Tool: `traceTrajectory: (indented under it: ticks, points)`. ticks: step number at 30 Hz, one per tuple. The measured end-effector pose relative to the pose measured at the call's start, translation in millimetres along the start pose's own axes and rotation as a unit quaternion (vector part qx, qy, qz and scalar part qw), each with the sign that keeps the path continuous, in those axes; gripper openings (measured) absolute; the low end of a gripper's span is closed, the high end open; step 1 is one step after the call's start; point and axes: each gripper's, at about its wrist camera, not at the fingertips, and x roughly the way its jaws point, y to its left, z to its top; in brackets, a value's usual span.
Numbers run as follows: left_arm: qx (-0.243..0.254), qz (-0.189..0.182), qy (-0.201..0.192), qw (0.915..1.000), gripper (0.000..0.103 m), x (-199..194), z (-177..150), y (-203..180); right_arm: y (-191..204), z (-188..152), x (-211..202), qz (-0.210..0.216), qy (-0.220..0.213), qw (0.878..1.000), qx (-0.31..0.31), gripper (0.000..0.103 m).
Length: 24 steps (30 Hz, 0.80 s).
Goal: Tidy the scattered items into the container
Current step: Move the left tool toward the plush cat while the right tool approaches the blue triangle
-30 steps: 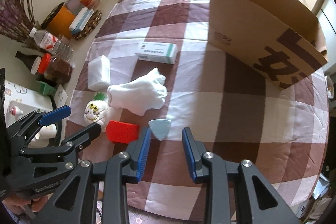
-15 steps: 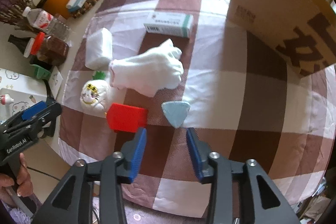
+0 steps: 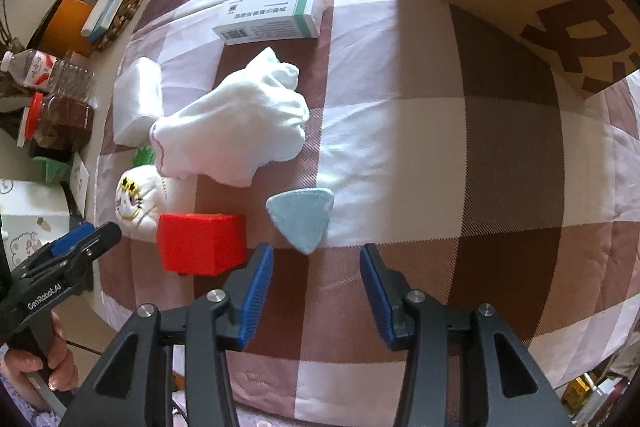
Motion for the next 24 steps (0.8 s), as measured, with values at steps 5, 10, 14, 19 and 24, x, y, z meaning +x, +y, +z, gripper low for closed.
traceTrajectory:
  ticks: [5,10,14,19,24]
  points:
    - [-0.005,-0.003,0.013,0.9999,0.078,16.0,14.7,0.7,2.0,8.7,10.6,-0.007,-0.001,1.000,0.003,0.046]
    - [0.003,-0.005,0.031,0.9995,0.078,31.3,20.0,-1.1,4.1,14.9,23.6,-0.007,0.007,1.000,0.009,0.046]
    - [0.006,-0.013,0.042,0.9990,0.078,42.7,20.1,-4.8,9.5,17.8,33.9,-0.003,0.014,1.000,0.008,0.046]
    - [0.015,-0.010,0.043,0.9989,0.079,50.2,19.9,-9.0,16.2,19.7,42.2,-0.008,0.014,1.000,0.000,0.046]
    - [0.021,0.001,0.033,0.9993,0.076,49.5,16.0,-10.4,20.7,16.8,44.1,-0.001,0.007,1.000,-0.012,0.046]
